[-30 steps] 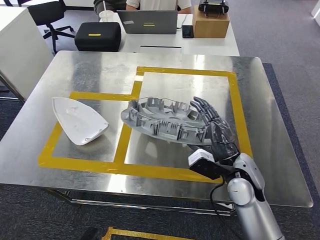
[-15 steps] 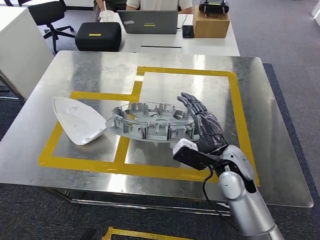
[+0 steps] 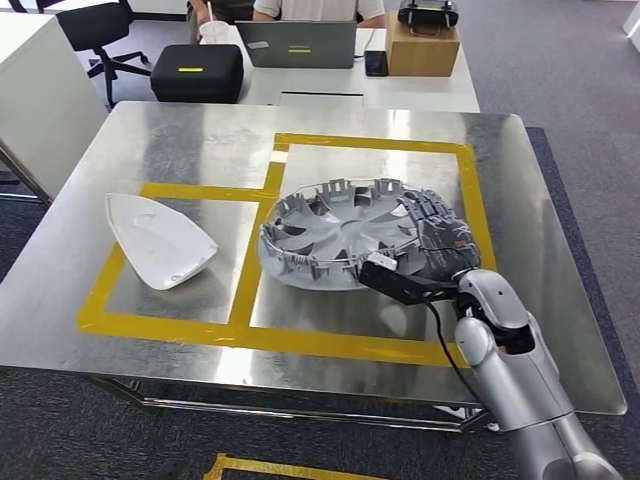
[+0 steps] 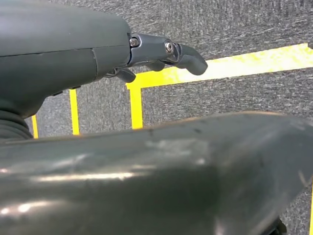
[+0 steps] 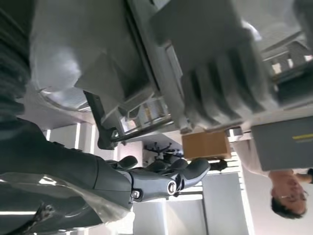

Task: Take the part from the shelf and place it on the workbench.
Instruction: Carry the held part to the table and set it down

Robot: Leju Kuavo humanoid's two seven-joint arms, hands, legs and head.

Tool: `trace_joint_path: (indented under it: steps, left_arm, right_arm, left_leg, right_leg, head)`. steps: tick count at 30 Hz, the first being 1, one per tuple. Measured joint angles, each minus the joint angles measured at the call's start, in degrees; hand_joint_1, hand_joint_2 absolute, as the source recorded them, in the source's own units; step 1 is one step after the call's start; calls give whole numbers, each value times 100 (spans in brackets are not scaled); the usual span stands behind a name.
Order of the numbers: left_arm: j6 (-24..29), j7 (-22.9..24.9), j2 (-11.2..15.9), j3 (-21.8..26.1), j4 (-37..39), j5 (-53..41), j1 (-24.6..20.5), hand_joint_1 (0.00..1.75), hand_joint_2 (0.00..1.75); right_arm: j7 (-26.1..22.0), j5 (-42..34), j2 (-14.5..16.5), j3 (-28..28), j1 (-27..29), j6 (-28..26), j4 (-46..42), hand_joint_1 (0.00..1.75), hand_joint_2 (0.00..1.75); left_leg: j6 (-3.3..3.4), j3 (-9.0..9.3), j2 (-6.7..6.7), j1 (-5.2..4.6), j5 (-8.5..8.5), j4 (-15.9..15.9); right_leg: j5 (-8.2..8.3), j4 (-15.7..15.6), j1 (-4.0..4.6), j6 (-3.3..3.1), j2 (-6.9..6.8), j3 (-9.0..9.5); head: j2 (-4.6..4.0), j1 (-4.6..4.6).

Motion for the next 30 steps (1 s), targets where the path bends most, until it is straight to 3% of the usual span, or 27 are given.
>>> trace_joint_path:
  steps: [7,13,18,23,26,30]
  left_arm:
    - [11,13,2,66,0,60,2,0,0]
    - [-6,5,33,134,0,133,12,0,0]
    - [-62,-33,98,169,0,173,27,0,0]
    - [-126,-74,154,199,0,199,43,0,0]
    - [-158,-79,179,221,0,227,47,0,0]
    - [-190,-79,186,251,0,289,46,0,0]
  right_arm:
    - [320,636,-336,43,-331,528,430,0,175]
    - [-200,579,-963,457,-1365,1870,1147,0,175]
    - [-833,-657,-1526,1388,-2992,3444,1624,0,175]
    - [-567,-2681,-1841,2710,-4727,4689,1707,0,175]
    - [-119,-3929,-1897,3576,-5596,4800,1692,0,175]
    - [161,-4782,-1895,4573,-6416,4463,1617,0,175]
  left_leg:
    - [2,-7,0,0,1,1]
    - [19,-34,0,-7,14,9]
    - [37,-61,0,-18,32,11]
    - [39,-62,0,-18,33,10]
    - [39,-63,0,-18,33,10]
    - [39,-64,0,-19,33,10]
  right_leg:
    - [1,0,0,0,0,-5]
    - [21,1,-7,17,2,-27]
    - [37,2,-18,26,1,-55]
    - [36,3,-17,26,0,-57]
    - [36,3,-17,26,1,-57]
    - [36,2,-17,26,0,-56]
  head:
    - [0,-1]
    - [0,2]
    - [0,1]
    - [0,1]
    - [0,0]
    - [0,1]
